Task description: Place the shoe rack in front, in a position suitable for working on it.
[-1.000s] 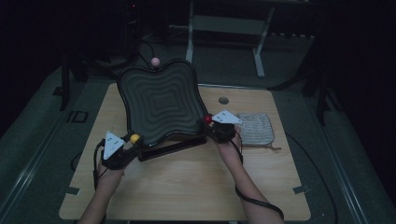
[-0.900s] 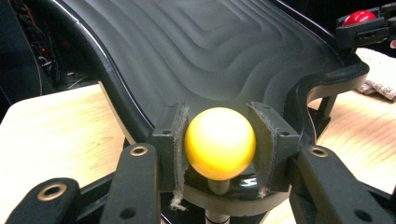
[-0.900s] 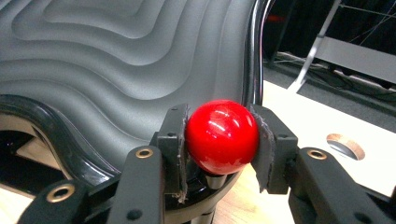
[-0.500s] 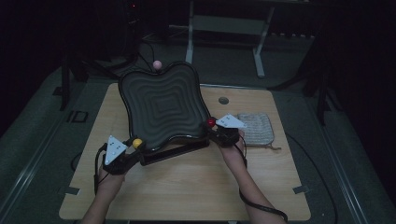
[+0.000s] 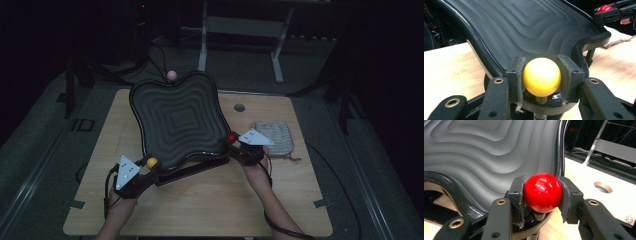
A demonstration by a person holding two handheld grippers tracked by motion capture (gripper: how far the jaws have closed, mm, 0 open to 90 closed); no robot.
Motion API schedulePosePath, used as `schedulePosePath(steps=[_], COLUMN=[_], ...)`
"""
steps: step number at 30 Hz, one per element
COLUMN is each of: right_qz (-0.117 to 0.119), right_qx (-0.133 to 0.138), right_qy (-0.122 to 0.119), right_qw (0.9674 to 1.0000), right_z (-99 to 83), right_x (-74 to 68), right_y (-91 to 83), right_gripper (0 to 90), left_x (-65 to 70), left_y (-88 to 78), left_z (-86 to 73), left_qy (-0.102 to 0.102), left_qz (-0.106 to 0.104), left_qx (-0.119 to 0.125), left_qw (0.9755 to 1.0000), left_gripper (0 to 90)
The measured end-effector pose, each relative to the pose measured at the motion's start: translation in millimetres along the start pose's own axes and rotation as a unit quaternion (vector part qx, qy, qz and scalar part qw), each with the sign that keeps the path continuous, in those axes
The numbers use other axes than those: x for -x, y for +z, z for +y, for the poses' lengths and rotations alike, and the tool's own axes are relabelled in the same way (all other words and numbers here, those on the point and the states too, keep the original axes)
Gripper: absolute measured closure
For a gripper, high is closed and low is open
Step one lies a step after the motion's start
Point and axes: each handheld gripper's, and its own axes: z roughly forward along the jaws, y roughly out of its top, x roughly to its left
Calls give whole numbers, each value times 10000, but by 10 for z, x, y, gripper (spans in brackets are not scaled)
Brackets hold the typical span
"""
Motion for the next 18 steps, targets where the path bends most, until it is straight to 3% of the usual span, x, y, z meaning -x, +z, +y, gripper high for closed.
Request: schedulePosePath(steps=[18], right_qz=[105], right_qx=[-15], right_qy=[21], right_qw=[9999], right_z=[-128], right_x=[67], right_y=[-302], right_gripper=[597], left_x=[414], left_y=[-195], left_z=[-51], left_qy=[17], left_qz=[-260], left_qx=[10], left_qw=[9997], left_gripper=[582])
